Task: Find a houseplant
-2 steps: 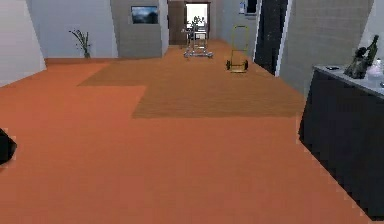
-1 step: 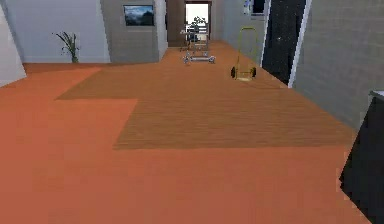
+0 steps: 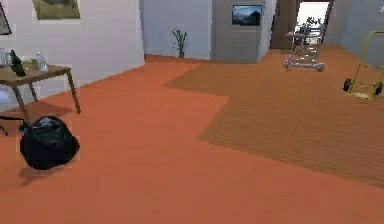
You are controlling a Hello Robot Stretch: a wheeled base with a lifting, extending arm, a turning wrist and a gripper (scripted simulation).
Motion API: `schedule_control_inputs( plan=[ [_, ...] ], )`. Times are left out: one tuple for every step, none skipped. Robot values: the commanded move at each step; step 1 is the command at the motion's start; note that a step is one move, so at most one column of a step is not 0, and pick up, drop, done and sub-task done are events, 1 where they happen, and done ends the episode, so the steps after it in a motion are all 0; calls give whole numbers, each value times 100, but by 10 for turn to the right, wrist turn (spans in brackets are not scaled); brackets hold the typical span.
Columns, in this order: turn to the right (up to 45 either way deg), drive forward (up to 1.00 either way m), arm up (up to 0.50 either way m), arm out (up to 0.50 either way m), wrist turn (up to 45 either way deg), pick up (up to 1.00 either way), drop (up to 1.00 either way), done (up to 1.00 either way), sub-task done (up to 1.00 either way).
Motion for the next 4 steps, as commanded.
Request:
schedule_control_inputs(
  plan=[
    [0, 100, 0, 0, 0, 0, 0, 0, 0],
    [0, 100, 0, 0, 0, 0, 0, 0, 0],
    [0, 100, 0, 0, 0, 0, 0, 0, 0],
    [0, 100, 0, 0, 0, 0, 0, 0, 0]
  ],
)
